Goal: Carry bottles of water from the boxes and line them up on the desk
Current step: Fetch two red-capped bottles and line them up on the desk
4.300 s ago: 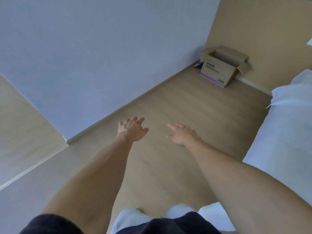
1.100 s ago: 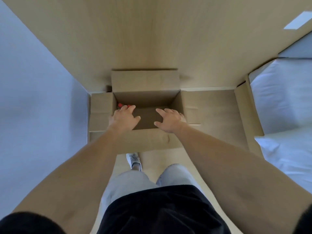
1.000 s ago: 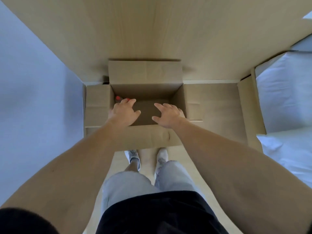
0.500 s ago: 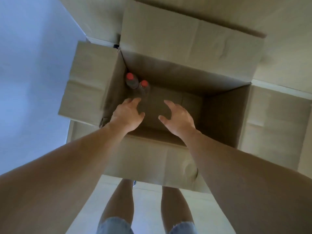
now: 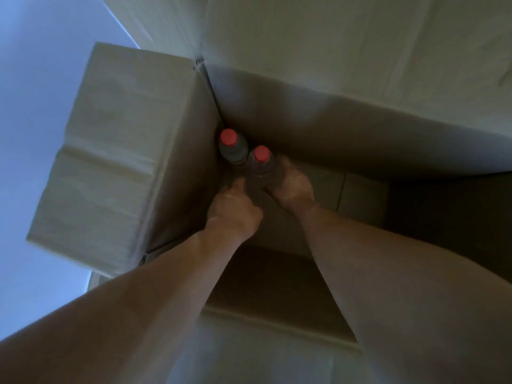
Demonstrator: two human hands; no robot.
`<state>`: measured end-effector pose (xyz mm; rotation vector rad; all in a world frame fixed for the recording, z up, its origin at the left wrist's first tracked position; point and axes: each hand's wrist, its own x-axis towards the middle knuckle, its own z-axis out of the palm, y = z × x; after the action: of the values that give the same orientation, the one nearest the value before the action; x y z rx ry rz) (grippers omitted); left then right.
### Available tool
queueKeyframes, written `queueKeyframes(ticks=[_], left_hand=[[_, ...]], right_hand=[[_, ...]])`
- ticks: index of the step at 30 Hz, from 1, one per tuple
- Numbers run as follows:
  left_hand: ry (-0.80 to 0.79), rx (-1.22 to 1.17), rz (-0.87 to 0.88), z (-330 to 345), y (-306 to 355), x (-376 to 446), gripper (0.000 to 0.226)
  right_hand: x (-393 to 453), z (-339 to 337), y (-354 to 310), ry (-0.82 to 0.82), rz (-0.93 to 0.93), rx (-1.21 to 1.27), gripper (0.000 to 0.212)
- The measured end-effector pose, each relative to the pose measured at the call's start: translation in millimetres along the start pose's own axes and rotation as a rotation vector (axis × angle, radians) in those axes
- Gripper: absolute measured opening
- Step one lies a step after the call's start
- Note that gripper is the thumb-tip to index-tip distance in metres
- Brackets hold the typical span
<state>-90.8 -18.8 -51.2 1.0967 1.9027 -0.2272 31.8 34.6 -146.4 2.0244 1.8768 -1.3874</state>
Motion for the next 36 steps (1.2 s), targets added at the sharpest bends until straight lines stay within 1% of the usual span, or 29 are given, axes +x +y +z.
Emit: queueKeyframes(ticks=[4, 7, 9, 13, 15, 17, 18, 21, 24, 28, 30, 36], left_hand=[[0.000, -0.040, -0.074, -3.0, -1.1, 17.5, 0.073], [0.003, -0.052, -0.116, -6.6, -0.8, 27.9, 0.074], [0.003, -0.049, -0.126, -7.0, -2.7, 33.0, 0.073], [-0.009, -0.026, -0.130, -3.0, -7.3, 37.7, 0.073], [0.009, -0.081, -0.154, 0.3, -9.3, 42.8, 0.075], [0.030, -0.169, -0.191, 5.2, -6.4, 50.6, 0.077], [0.039, -0.249, -0.223, 8.4, -3.8, 55.2, 0.079], [0.103, -0.626, -0.333, 20.2, 8.9, 71.6, 0.086], [0.188, -0.916, -0.366, 31.4, 22.1, 91.0, 0.084], [0.337, -1.097, -0.431, 39.7, 30.4, 109.0, 0.085], [0.379, -1.191, -0.439, 42.2, 32.1, 116.2, 0.088], [0.385, -1.439, -0.516, 44.7, 38.2, 123.8, 0.091]], right_hand=[[21.3, 5.8, 4.0, 0.048, -0.059, 0.072, 0.080], [28.3, 12.0, 6.0, 0.044, -0.103, 0.114, 0.083], [32.7, 18.7, 5.5, 0.063, -0.125, 0.147, 0.079], [39.9, 24.0, 6.5, 0.131, -0.164, 0.190, 0.063], [36.6, 21.3, 10.9, 0.145, -0.154, 0.197, 0.061], [29.1, 16.1, 20.3, 0.149, -0.133, 0.224, 0.059], [23.8, 12.5, 27.0, 0.149, -0.112, 0.239, 0.058], [10.1, -5.0, 55.2, 0.161, -0.041, 0.227, 0.059], [-2.2, -22.9, 83.3, 0.173, -0.012, 0.184, 0.061], [-15.4, -41.1, 111.0, 0.180, 0.042, 0.153, 0.064], [-21.4, -46.6, 124.1, 0.194, 0.061, 0.144, 0.064], [-32.2, -52.9, 149.0, 0.172, 0.046, 0.115, 0.062]])
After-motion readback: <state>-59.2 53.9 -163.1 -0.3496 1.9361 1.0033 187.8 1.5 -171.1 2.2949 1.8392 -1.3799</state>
